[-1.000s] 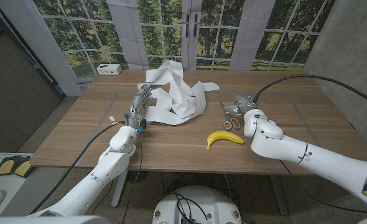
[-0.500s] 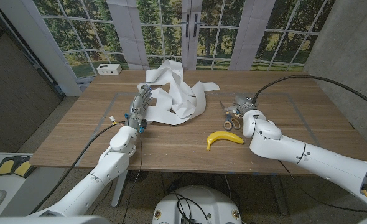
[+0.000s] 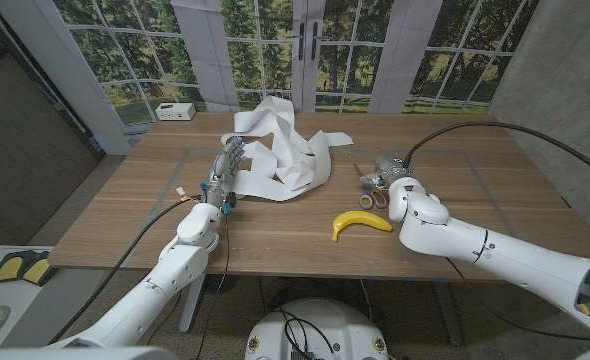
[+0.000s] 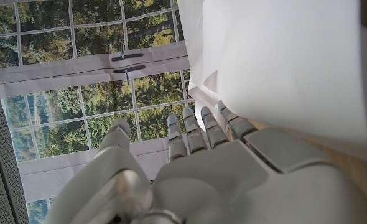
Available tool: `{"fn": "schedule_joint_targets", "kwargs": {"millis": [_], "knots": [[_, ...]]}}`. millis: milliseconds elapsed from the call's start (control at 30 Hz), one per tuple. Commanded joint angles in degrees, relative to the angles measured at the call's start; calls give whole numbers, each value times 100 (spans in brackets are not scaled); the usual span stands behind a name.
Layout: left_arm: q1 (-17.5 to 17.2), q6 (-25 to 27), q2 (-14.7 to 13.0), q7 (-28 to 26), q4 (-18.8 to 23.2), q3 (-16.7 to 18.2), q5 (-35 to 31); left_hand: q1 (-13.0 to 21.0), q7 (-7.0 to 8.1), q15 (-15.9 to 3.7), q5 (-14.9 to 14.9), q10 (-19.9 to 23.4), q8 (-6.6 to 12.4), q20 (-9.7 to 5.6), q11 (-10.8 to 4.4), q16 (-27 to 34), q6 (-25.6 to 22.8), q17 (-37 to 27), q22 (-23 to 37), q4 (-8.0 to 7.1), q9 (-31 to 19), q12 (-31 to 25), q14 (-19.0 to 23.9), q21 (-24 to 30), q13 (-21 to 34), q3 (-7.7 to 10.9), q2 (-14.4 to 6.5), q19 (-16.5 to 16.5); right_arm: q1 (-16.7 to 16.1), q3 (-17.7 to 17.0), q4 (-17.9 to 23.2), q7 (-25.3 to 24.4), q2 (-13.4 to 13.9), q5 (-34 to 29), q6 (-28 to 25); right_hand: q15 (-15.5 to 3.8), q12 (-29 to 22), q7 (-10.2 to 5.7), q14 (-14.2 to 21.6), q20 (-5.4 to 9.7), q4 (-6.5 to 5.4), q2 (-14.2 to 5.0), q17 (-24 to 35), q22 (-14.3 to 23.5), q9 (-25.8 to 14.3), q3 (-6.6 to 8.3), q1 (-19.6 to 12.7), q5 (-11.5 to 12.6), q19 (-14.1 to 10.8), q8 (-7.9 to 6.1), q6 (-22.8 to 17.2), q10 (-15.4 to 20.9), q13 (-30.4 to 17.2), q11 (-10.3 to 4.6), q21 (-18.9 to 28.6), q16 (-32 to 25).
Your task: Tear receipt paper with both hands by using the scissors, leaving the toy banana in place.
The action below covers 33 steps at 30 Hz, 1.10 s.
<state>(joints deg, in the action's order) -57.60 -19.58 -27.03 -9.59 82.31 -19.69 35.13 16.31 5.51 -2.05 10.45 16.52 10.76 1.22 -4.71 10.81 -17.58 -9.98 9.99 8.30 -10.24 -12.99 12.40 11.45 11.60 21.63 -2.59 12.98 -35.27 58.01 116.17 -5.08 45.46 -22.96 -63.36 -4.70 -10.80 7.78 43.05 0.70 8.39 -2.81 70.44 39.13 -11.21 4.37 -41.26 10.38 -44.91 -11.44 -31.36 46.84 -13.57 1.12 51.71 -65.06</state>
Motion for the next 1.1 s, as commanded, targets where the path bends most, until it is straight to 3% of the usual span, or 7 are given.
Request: {"fn": "schedule_joint_targets", "kwargs": {"millis": [33,633,1100], "knots": [[-6,8,-5,1,16,-4,-2,-45,-30,-298,-3,52,7,-22,20,-7,-28,-14,14,-15,-21,3,48,-11,7,55,11,50,53,107,-91,10,-58,-113,-65,-728,1,19,-45,13,-16,13,12,-3,-14,11,-47,-11,18,12,2,-20,-4,13,33,-18],[2,10,-21,3,3,16,3,-48,-39,-299,-3,50,8,-23,0,-16,-32,-14,14,-12,-21,12,38,-14,8,61,8,49,88,149,-320,-26,-210,-181,2,-730,-18,20,-35,-5,-121,-14,-29,-85,-22,-22,119,-16,12,-11,-10,-12,14,20,56,-21],[48,-39,-4,61,-88,24,23,-51,-44,-295,-3,55,8,-24,21,-17,-34,-14,14,-11,-20,15,40,-7,9,65,7,72,208,304,-428,86,-263,-293,-48,-741,-28,5,-60,-17,-116,-27,-11,-133,-22,-8,114,-10,36,-23,-30,-6,18,10,59,-37]]}}
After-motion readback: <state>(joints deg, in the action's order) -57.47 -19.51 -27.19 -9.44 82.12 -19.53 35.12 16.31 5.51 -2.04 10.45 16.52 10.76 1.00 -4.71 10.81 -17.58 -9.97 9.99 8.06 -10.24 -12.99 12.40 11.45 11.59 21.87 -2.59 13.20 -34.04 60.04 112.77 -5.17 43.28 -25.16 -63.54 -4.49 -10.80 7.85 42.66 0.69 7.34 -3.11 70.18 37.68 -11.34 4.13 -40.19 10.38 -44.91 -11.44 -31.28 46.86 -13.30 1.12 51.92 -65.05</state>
